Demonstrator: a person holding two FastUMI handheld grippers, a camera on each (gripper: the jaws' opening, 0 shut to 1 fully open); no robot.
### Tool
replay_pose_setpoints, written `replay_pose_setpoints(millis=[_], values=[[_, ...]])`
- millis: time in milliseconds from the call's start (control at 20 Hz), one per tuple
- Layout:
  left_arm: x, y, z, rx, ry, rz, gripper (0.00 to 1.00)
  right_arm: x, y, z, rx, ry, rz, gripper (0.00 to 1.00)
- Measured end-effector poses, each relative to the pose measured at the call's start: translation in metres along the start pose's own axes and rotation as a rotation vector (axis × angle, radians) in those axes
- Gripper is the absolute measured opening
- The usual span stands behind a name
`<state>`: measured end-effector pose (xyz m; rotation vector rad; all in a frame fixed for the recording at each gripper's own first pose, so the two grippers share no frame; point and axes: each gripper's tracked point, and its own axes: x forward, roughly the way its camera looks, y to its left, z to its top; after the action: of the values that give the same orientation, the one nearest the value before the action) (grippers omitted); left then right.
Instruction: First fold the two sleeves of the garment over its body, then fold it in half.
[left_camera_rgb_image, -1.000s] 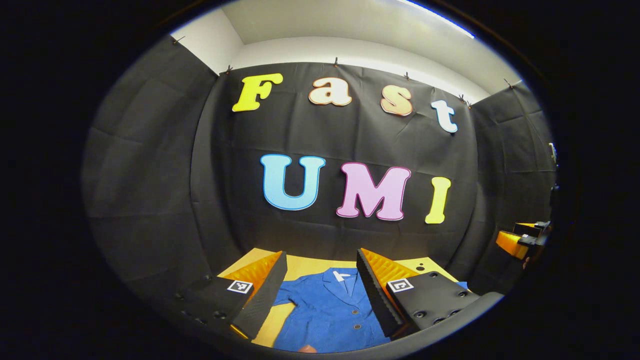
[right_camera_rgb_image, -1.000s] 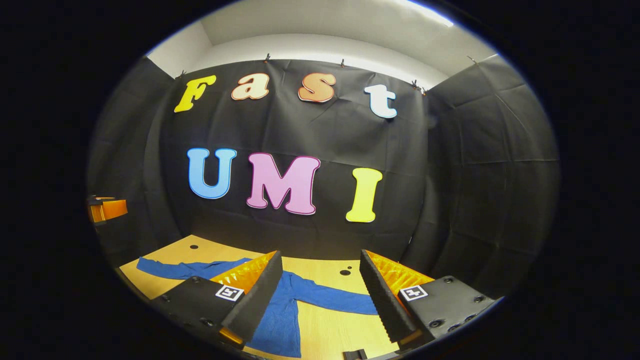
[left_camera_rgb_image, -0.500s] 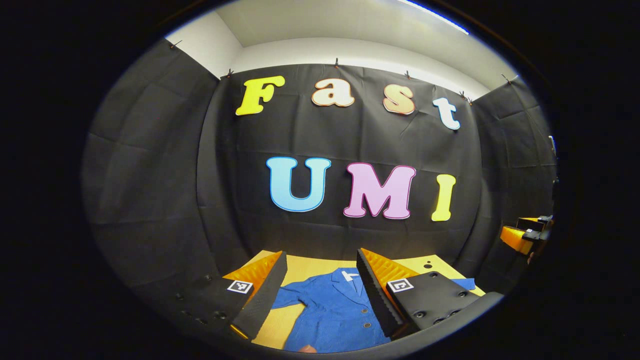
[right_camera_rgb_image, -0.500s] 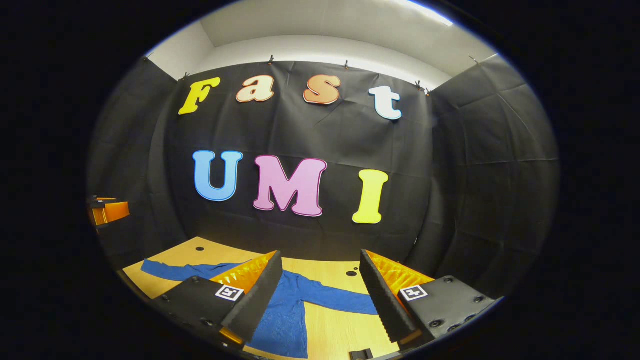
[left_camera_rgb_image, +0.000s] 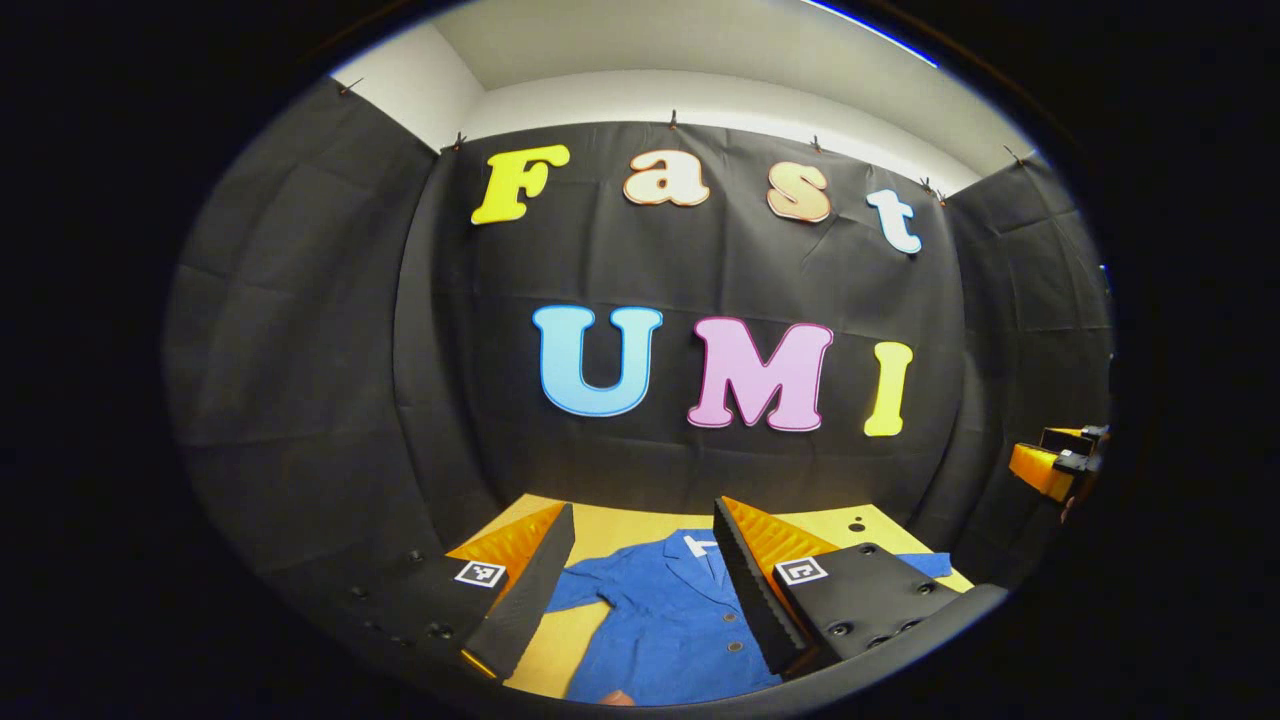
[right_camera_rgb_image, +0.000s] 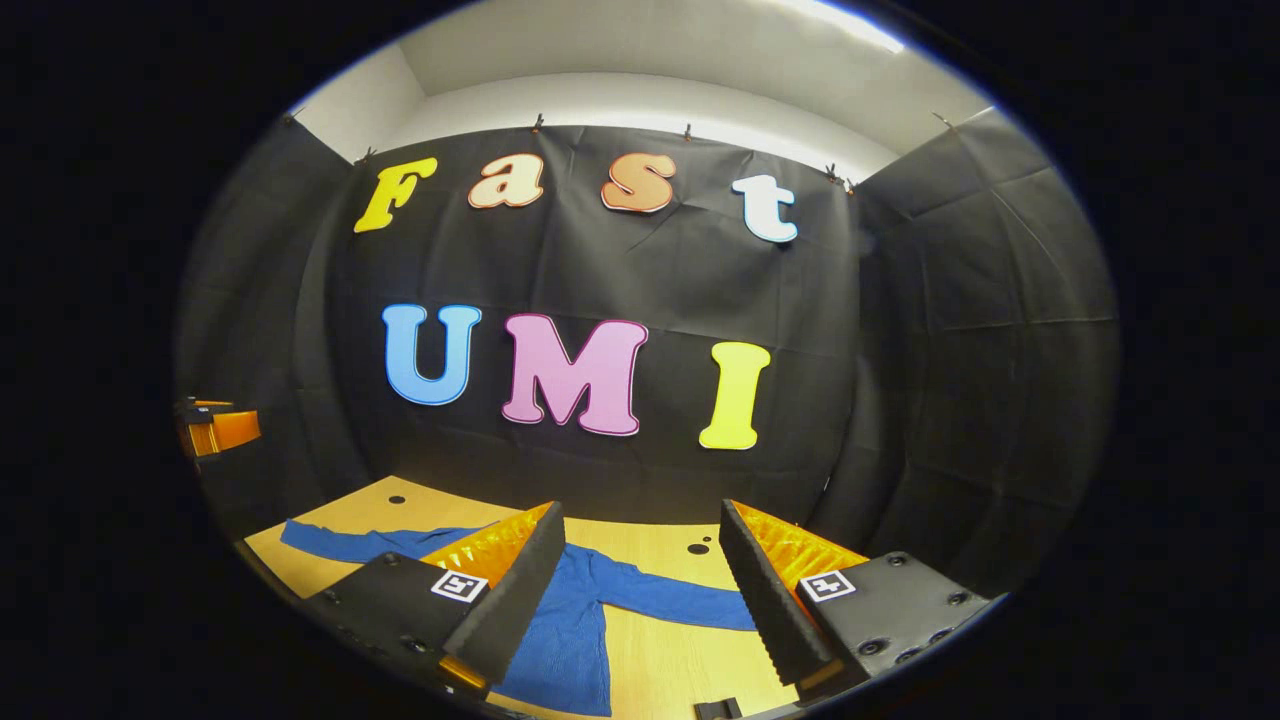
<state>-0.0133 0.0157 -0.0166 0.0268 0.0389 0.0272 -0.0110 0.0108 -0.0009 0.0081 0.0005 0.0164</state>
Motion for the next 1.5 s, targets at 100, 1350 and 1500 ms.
replay_pose_setpoints(millis=[100,1350,1500], values=[[0.000,0.007,-0.002,0.017,0.002,0.014,0.80,-0.002,0.001,-0.004,-0.003,0.006,0.006,0.96],[0.008,-0.011,-0.021,-0.011,0.037,-0.028,0.80,0.024,-0.081,-0.067,0.033,0.133,-0.026,0.96],[0.019,-0.021,-0.021,0.007,0.037,-0.019,0.80,0.048,-0.118,-0.112,0.091,0.216,-0.062,0.96]])
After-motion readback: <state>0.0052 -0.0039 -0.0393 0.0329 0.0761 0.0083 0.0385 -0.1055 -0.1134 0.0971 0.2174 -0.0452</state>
